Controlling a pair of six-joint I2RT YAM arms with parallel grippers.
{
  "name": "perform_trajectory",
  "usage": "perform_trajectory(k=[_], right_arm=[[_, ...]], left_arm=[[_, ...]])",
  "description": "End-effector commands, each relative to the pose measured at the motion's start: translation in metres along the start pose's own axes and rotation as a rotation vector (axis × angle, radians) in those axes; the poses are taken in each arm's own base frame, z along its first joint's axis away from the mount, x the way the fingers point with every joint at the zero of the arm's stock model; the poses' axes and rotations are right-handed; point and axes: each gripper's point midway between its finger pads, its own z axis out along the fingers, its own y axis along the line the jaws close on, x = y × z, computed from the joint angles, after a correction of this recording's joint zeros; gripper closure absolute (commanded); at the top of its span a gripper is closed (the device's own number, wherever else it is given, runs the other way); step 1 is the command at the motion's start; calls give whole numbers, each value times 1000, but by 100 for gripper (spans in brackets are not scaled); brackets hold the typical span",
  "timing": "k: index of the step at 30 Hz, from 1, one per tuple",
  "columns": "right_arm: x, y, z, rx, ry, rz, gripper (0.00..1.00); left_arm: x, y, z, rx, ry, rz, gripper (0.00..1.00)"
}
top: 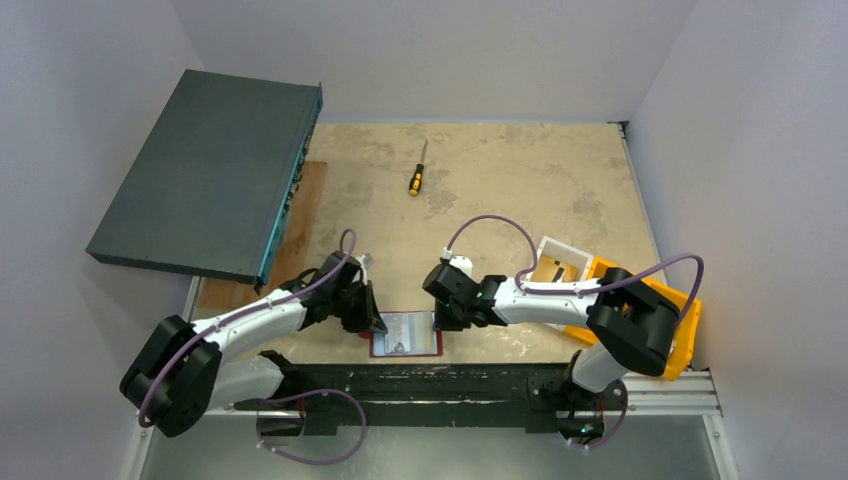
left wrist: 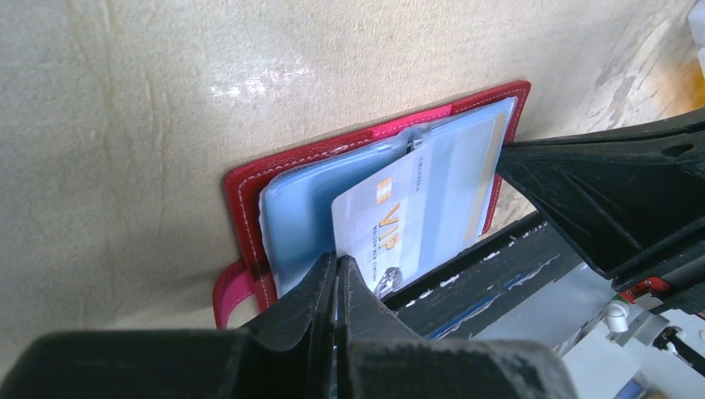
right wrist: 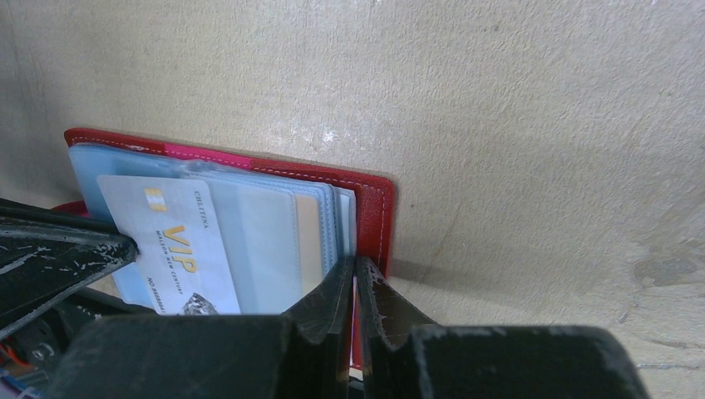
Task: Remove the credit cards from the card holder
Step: Remove the credit card from the card holder, then place the credit card in the storage box.
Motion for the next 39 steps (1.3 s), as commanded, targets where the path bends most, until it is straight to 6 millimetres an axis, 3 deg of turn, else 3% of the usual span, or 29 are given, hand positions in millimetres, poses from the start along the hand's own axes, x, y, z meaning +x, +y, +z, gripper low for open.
perform_trajectory(k=[1, 12, 17, 21, 28, 34, 39], right_arm=[[12, -24, 1, 77, 33, -26, 94], [-8, -5, -10, 32, -20, -42, 93], [-20, 6, -21, 5, -54, -58, 86], [-33, 22, -34, -51, -96, -65, 69], [-66, 70, -64, -266, -212, -86, 22], [-96, 82, -78, -498, -272, -16, 12], [-127, 84, -104, -730, -339, 38, 7]], left_arm=[[-16, -3, -12, -18, -60, 35, 100], [-22, -3, -23, -34, -88, 46, 100], [-25, -8, -29, -26, -98, 58, 100], [-28, -15, -36, -5, -111, 68, 100], [-39, -36, -52, 63, -158, 64, 100], [-55, -60, -69, 144, -187, 37, 100], [-73, -80, -89, 205, -217, 23, 100]])
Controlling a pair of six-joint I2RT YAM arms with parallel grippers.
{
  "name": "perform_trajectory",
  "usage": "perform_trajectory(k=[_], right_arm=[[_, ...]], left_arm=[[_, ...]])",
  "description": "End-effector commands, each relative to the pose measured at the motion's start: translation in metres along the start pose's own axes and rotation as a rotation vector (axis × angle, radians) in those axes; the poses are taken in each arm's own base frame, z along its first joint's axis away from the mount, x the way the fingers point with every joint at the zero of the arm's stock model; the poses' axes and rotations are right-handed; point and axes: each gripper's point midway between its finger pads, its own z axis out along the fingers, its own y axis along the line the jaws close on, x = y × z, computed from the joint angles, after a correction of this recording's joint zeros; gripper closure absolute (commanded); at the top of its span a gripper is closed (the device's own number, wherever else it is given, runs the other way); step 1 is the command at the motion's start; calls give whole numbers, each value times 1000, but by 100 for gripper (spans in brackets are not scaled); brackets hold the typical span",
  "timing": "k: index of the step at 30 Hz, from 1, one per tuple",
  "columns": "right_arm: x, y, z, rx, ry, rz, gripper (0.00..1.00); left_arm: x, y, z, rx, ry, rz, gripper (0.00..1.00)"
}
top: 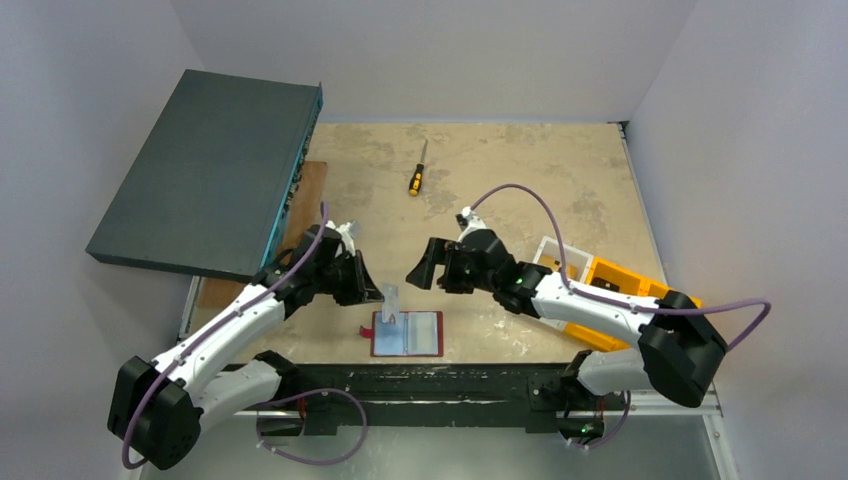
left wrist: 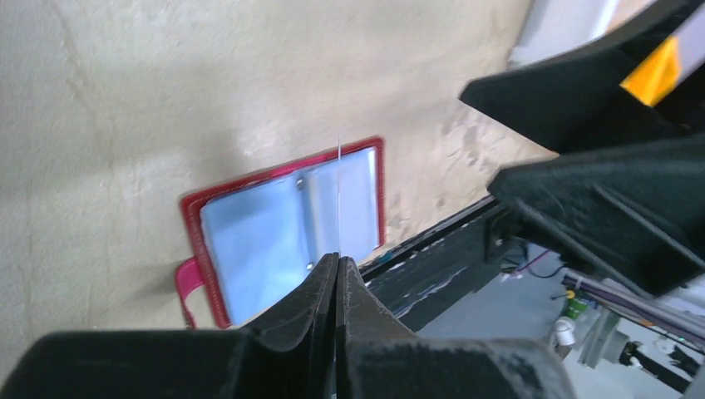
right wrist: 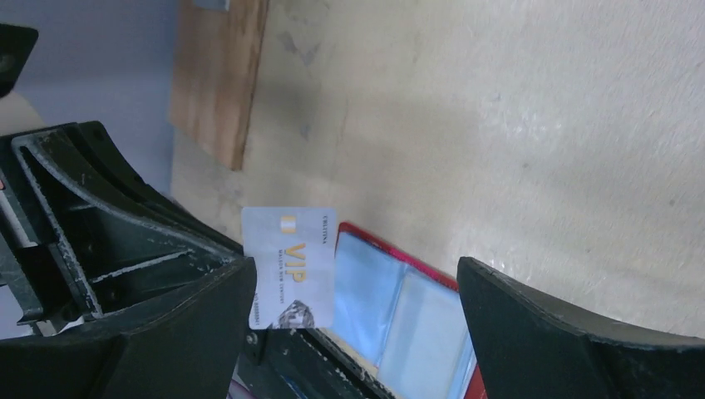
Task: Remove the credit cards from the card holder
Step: Place the credit card in the storage box.
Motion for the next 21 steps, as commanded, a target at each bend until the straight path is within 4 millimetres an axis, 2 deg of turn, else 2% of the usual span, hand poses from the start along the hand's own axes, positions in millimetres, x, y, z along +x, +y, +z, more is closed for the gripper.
perform_trajectory(k=[1, 7, 13, 18, 21], right_arm=[[-38, 46, -16, -308, -88, 7, 7], [-61, 69, -27, -473, -105, 14, 10], [-68, 80, -29, -588, -66, 43, 16], [-71, 96, -35, -707, -41, 69, 18], [-71, 104, -40, -771, -23, 90, 25]], left_arm=[[-31, -39, -21, 124, -59, -14, 100], [-61, -72, -45, 252, -112, -58, 100], [-88, -98, -70, 359, -175, -52, 100], [-95, -110, -76, 413, -167, -52, 100], [-97, -112, -75, 426, -161, -52, 100]])
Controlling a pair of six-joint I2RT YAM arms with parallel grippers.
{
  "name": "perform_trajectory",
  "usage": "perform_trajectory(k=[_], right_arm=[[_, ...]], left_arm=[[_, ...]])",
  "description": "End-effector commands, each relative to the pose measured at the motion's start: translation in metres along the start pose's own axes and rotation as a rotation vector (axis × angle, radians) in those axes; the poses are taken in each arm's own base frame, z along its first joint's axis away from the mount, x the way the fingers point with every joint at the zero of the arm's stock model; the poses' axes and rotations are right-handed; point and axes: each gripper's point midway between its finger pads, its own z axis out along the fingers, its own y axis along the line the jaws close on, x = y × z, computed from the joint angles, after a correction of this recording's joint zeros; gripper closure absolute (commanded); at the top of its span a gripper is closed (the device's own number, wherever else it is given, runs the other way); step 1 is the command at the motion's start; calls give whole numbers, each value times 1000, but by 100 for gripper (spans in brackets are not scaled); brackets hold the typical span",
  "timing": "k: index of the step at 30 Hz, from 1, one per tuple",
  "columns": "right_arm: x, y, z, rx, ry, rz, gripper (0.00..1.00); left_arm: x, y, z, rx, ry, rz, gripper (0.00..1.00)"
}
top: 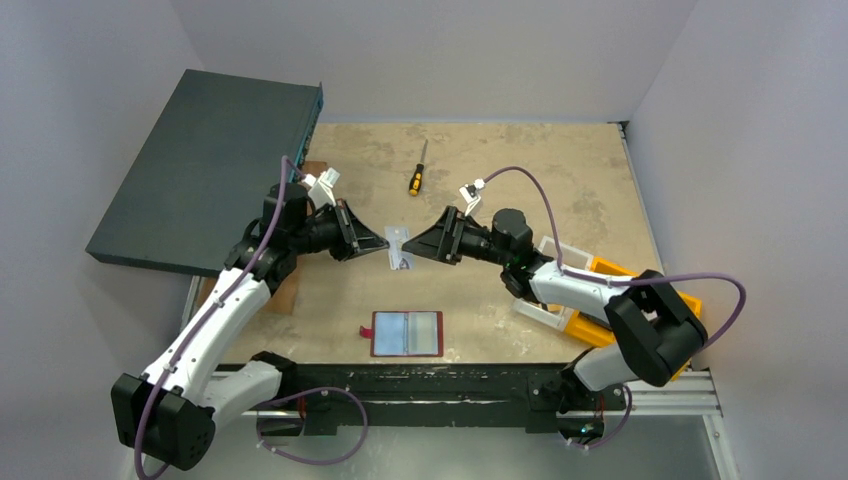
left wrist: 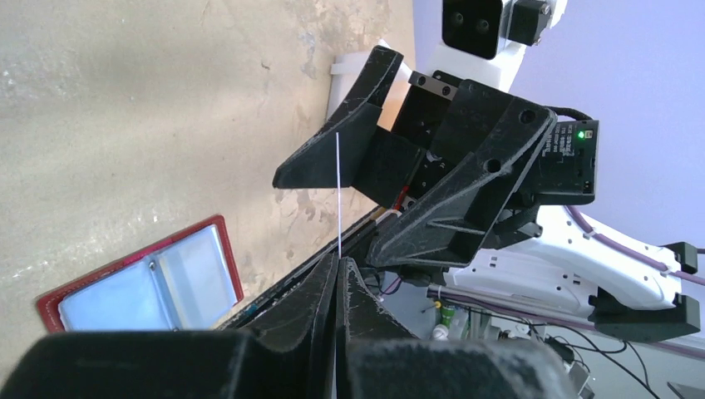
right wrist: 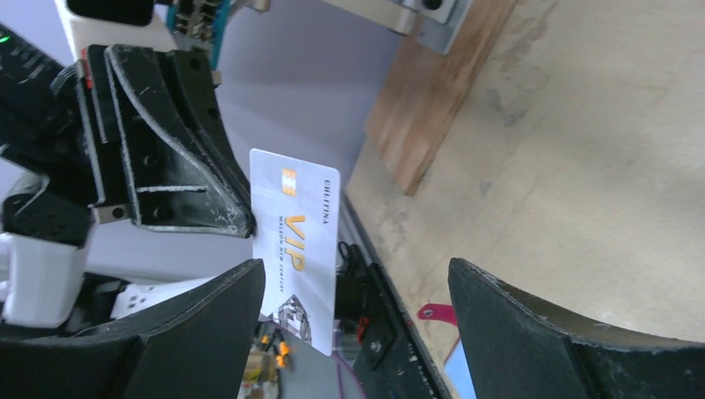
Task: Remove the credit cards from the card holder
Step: Place the credit card in the storage box.
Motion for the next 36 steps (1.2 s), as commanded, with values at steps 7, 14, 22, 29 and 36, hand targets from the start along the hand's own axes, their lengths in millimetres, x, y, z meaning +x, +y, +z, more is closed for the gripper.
perform_trajectory(k=[7, 14, 22, 29, 36], right_arm=[[-5, 52, -7, -233, 8, 12, 50], [-3, 49, -3, -222, 29, 23, 93], [-5, 36, -4, -121, 18, 3, 100], [-11, 3, -17, 126, -34, -45, 100], [-29, -43, -58, 526, -151, -53, 100]], left_arm=[[-8, -27, -1, 107, 21, 17, 100], [-4, -28, -1, 125, 43, 24, 100], [-1, -23, -3, 79, 71, 80, 61], [2, -11, -8, -37, 68, 164, 25], [20, 0, 1, -167, 127, 260, 16]])
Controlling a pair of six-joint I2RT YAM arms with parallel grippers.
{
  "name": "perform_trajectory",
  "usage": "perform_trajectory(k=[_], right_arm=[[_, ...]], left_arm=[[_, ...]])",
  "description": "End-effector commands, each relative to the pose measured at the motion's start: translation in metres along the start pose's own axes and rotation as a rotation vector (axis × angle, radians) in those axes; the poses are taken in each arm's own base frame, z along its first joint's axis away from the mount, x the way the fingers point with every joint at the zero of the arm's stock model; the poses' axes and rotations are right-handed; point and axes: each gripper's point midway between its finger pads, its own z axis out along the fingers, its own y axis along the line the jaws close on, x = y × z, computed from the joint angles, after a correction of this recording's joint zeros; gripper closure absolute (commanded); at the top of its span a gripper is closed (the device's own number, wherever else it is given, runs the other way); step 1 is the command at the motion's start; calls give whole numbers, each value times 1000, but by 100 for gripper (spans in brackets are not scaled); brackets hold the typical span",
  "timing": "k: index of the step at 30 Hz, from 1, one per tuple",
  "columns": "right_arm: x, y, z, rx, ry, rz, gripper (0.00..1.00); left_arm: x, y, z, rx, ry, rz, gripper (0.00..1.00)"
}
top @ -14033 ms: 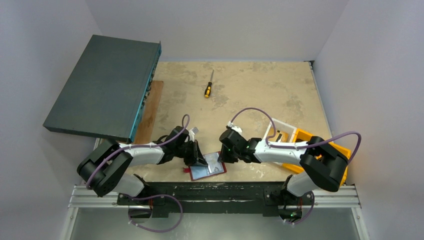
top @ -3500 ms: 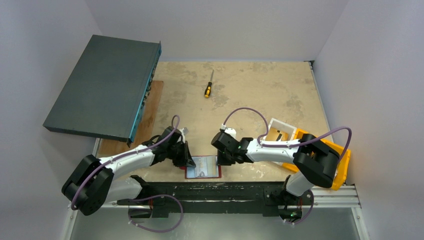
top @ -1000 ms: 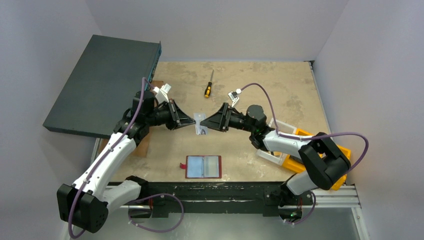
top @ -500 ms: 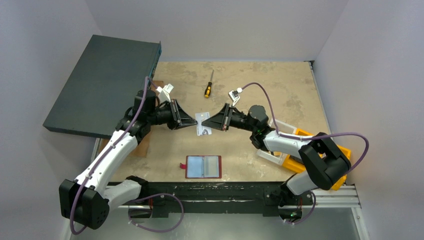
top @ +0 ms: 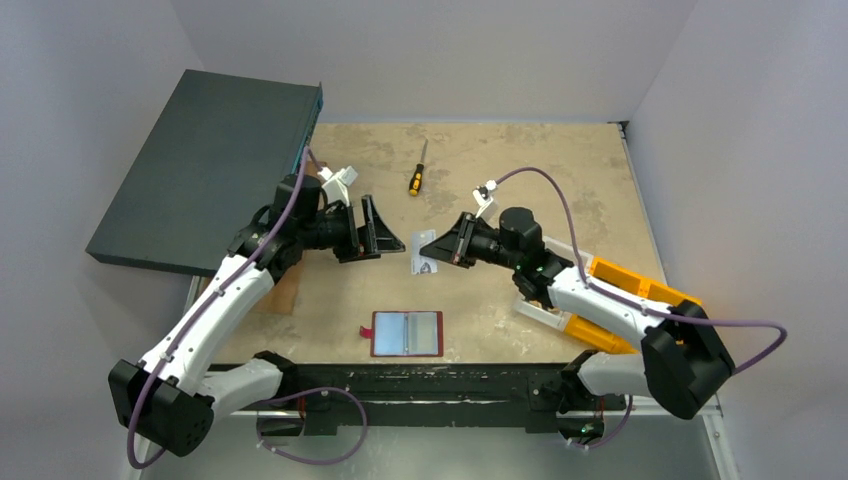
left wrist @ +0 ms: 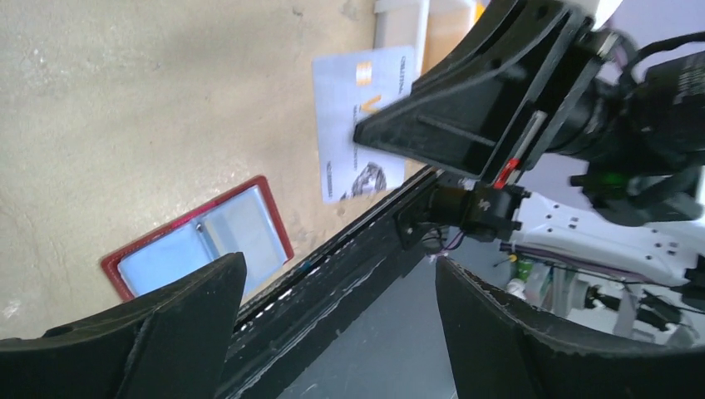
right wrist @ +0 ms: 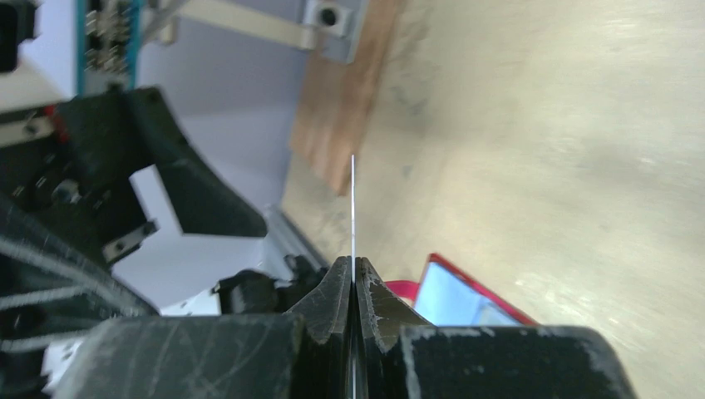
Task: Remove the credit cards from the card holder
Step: Place the credit card in the storage box.
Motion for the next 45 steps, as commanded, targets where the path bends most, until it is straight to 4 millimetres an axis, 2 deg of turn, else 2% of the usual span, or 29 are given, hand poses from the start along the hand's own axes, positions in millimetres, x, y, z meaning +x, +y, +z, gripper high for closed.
perform_trajectory(k=[1, 4, 8, 10, 16, 21, 25, 29, 31, 38, 45], right_arm=[[-25, -49, -27, 372, -120, -35, 100], [-40, -75, -60, 612, -206, -26, 100], [-66, -103, -106, 920, -344, -23, 100], [-72, -115, -126, 1069, -360, -18, 100], [-71, -159, -186, 1528, -335, 39, 100], [-68, -174, -218, 1763, -373, 98, 100], [-66, -189, -243, 1824, -406, 199, 100], [-74, -194, -273, 1867, -479, 267, 100], [-78, -193, -281, 1860, -507, 284, 100], [-87, -183, -289, 1835, -548, 277, 100], [-87, -190, -334, 1911, -631, 363, 100]], left_arm=[[2, 4, 3, -91, 15, 93, 16], [3, 2, 6, -95, 30, 107, 15], [4, 2, 8, -97, 51, 119, 15], [4, 0, 9, -96, 63, 127, 15], [10, 0, 10, -85, 92, 139, 15], [15, 1, 10, -78, 109, 152, 15], [17, 2, 10, -76, 119, 157, 15], [17, 1, 10, -75, 130, 161, 15], [17, 1, 10, -77, 132, 160, 15], [16, 2, 12, -80, 131, 153, 15], [16, 0, 14, -73, 143, 149, 15]])
